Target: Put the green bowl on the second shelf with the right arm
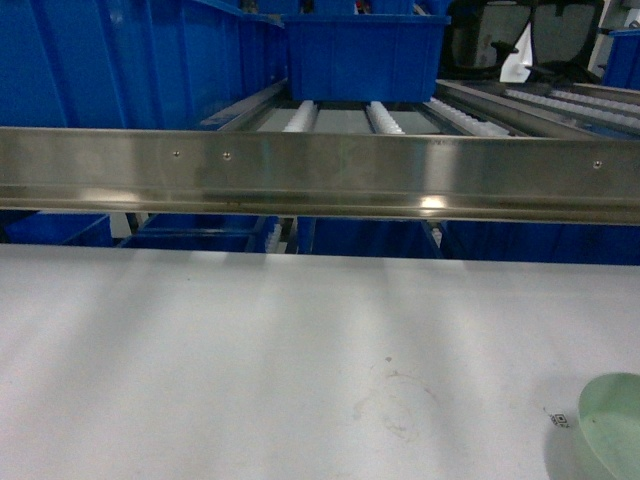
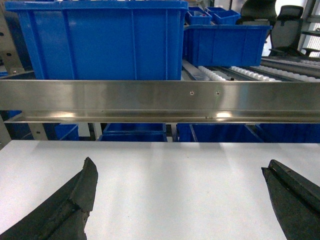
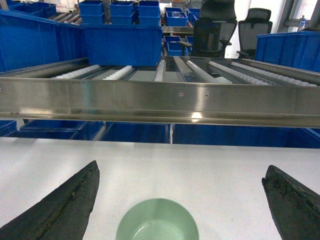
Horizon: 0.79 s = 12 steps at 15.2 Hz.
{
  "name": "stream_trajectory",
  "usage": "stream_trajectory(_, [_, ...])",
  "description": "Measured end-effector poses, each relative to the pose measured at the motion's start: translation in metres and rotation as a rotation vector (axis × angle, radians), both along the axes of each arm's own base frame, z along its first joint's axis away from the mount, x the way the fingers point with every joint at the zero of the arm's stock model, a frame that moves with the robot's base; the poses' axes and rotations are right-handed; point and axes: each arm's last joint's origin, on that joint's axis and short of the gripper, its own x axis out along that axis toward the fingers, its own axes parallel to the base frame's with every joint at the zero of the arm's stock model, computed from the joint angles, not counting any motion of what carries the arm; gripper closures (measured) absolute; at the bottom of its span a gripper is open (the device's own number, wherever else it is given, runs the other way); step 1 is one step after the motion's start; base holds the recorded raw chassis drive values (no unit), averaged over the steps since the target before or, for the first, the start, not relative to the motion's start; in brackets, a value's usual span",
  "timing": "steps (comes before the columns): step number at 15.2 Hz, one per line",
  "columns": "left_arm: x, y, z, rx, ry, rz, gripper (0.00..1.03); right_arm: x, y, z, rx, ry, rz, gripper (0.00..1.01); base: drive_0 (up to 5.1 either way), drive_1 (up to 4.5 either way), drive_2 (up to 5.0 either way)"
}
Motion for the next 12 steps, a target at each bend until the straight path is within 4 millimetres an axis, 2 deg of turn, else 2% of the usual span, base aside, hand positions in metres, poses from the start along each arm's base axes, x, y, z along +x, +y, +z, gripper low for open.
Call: stream_trajectory(12, [0.0,0.0,0.0,0.0,0.0,0.0,0.05,0.0,0.0,0.0,0.0,0.0,0.0,0.03,0.0,0.0,0.0])
